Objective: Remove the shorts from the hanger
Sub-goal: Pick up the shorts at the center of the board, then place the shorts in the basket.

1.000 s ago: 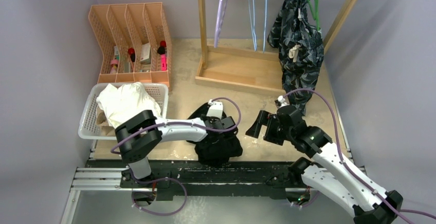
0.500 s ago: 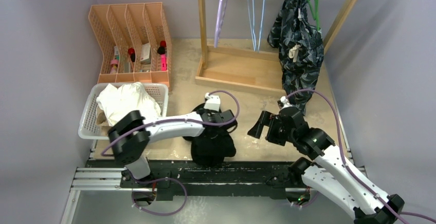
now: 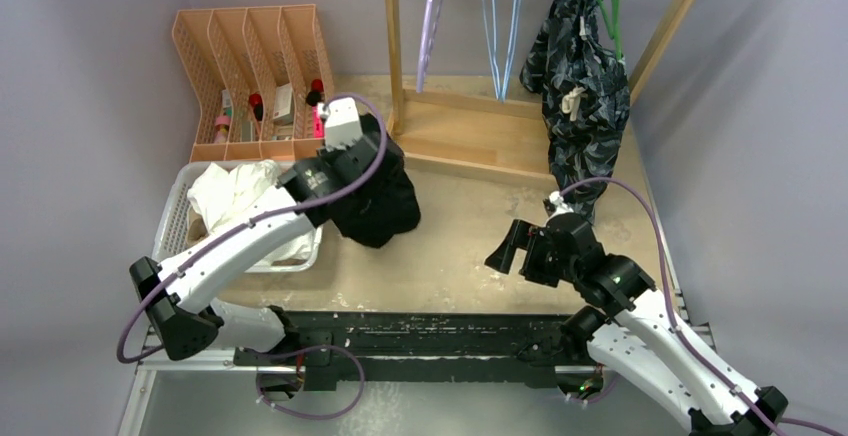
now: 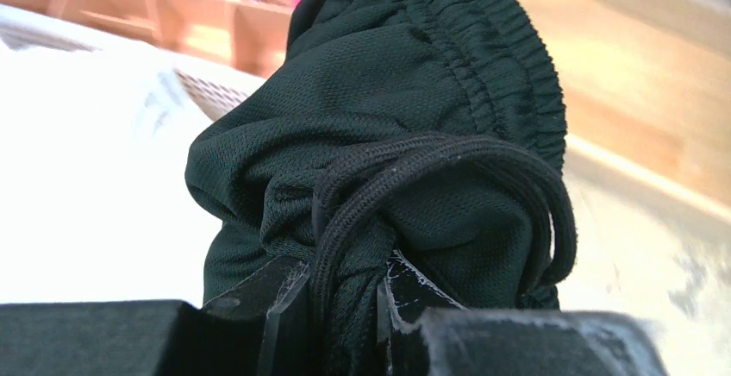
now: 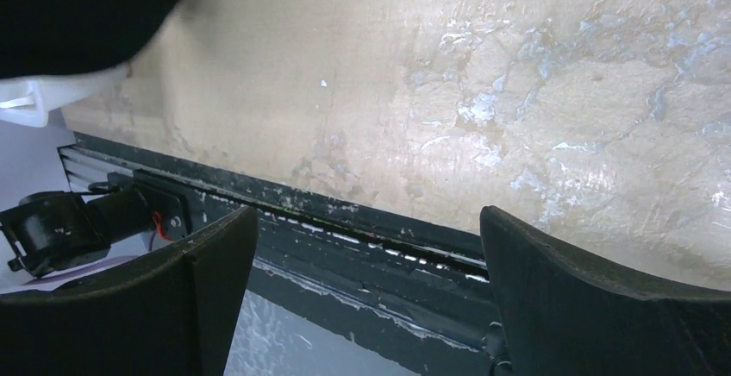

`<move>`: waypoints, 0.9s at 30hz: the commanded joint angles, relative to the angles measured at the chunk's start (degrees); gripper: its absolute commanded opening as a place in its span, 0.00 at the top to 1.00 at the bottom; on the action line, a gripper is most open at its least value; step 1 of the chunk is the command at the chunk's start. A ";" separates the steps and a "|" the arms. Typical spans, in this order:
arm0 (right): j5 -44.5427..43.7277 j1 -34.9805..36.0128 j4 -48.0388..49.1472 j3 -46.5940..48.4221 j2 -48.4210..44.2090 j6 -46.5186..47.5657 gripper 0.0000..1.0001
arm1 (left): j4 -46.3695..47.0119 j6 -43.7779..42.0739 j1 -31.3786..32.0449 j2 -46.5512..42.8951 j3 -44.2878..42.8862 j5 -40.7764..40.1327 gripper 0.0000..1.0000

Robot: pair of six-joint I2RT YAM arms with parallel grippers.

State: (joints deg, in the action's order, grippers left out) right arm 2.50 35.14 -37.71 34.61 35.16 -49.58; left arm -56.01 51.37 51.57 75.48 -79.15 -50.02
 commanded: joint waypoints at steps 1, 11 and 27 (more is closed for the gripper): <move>-1.22 0.06 -1.75 1.18 -1.67 1.43 0.00 | -5.36 -5.29 -4.94 1.67 -11.02 -8.36 1.00; -1.22 0.10 -2.22 -0.25 -4.97 0.60 0.00 | -10.42 -11.97 -18.03 5.92 -30.33 -17.62 1.00; 2.34 0.16 -0.91 -0.17 -5.18 2.48 0.00 | -7.06 -6.56 -39.52 -1.82 -6.92 -17.11 1.00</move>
State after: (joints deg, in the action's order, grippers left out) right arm 2.98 35.14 -39.99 34.20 29.17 -48.58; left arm -64.53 39.77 13.45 78.56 -96.71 -71.00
